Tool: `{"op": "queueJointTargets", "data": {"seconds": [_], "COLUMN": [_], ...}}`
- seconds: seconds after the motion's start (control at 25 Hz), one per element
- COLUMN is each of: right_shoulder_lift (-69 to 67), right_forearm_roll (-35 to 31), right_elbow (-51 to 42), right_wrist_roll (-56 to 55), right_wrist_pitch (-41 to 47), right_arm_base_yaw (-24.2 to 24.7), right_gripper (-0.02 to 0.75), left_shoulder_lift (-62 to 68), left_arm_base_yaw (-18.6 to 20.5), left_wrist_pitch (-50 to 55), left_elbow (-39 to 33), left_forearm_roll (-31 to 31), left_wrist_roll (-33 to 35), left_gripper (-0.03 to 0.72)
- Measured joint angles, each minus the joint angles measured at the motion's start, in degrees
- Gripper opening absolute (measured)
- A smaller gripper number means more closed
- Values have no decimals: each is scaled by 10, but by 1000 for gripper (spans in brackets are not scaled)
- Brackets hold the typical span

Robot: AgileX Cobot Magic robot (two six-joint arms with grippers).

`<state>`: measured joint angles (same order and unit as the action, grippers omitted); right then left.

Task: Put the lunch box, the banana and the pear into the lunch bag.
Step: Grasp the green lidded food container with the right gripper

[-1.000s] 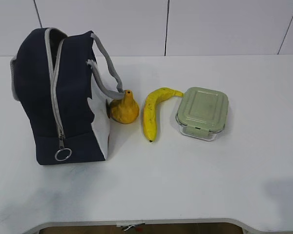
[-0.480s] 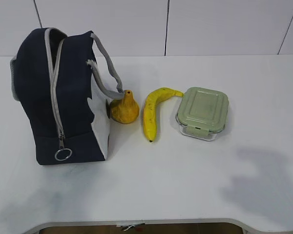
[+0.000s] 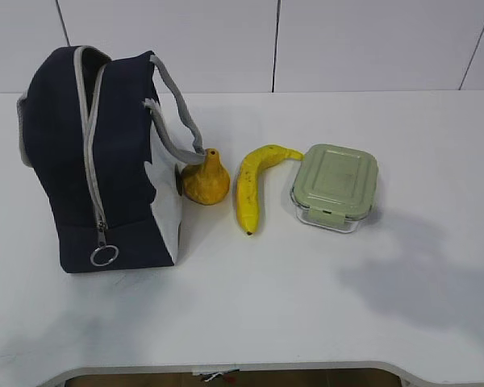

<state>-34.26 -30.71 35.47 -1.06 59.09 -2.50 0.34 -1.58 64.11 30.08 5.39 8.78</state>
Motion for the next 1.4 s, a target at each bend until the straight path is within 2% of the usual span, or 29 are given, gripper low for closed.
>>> {"op": "queueJointTargets", "data": {"seconds": [0.2, 0.48, 0.76, 0.96, 1.12, 1.28, 1.4], "right_shoulder_lift": [-87, -236, -361, -432, -490, -549, -587], "right_forearm_roll": [-79, -201, -253, -364, -408, -447, -468], "right_elbow": [2, 59, 140, 154, 154, 155, 157], "right_wrist_roll": [84, 236, 303, 409, 477, 520, 538], "right_wrist_pitch": [-56, -79, -75, -6, 74, 81, 81], "right_arm_base_yaw": [0, 0, 14, 90, 159, 207, 221], "right_gripper": [342, 342, 342, 342, 342, 342, 342], "left_shoulder_lift": [0, 0, 0, 0, 0, 0, 0], "left_arm_base_yaw": [0, 0, 0, 0, 0, 0, 0], "left_wrist_pitch": [0, 0, 0, 0, 0, 0, 0], "left_elbow": [0, 0, 0, 0, 0, 0, 0], "left_forearm_roll": [0, 0, 0, 0, 0, 0, 0], "left_wrist_roll": [0, 0, 0, 0, 0, 0, 0], "left_gripper": [239, 241, 241, 240, 240, 258, 248]}}
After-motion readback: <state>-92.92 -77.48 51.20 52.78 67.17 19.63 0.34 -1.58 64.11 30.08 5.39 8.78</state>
